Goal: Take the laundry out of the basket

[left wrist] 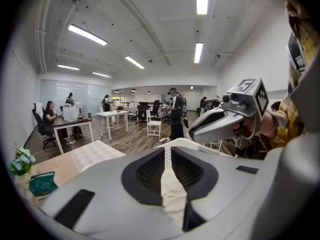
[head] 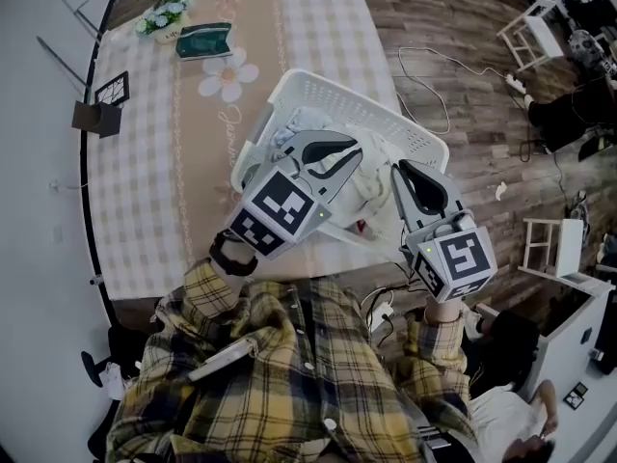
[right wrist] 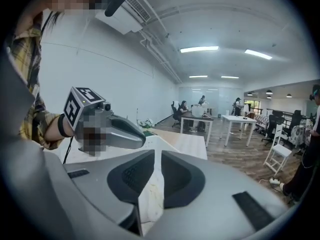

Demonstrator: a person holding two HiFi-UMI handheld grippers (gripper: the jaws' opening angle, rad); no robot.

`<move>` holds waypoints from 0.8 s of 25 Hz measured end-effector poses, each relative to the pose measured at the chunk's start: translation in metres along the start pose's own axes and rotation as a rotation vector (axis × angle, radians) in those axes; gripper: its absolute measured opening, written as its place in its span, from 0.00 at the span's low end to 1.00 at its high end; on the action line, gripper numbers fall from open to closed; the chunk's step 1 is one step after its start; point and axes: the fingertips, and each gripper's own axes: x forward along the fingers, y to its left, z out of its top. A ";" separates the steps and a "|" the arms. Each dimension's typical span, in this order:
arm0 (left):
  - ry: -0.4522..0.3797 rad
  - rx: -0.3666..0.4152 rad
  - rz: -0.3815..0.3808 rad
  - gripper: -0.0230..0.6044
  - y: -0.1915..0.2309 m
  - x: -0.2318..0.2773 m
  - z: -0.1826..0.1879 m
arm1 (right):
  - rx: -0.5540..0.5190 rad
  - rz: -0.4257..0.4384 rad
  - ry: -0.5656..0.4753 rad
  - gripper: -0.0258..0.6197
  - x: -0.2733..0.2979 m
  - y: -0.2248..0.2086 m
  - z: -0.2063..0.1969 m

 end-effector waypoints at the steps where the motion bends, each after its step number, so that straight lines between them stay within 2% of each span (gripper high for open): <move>1: 0.014 0.009 -0.010 0.15 0.000 0.004 -0.003 | -0.009 0.018 0.019 0.16 0.002 0.002 -0.003; 3: 0.047 0.024 -0.034 0.18 -0.002 0.011 -0.009 | -0.026 0.057 0.050 0.22 0.005 0.006 -0.012; 5: 0.092 0.033 -0.064 0.22 -0.003 0.017 -0.020 | -0.042 0.097 0.086 0.23 0.008 0.011 -0.020; 10: 0.212 0.098 -0.138 0.32 -0.008 0.035 -0.050 | -0.129 0.191 0.203 0.39 0.016 0.018 -0.038; 17: 0.352 0.172 -0.248 0.43 -0.021 0.054 -0.086 | -0.283 0.282 0.486 0.49 0.027 0.023 -0.086; 20: 0.393 0.200 -0.283 0.46 -0.022 0.061 -0.096 | -0.363 0.304 0.584 0.49 0.032 0.021 -0.104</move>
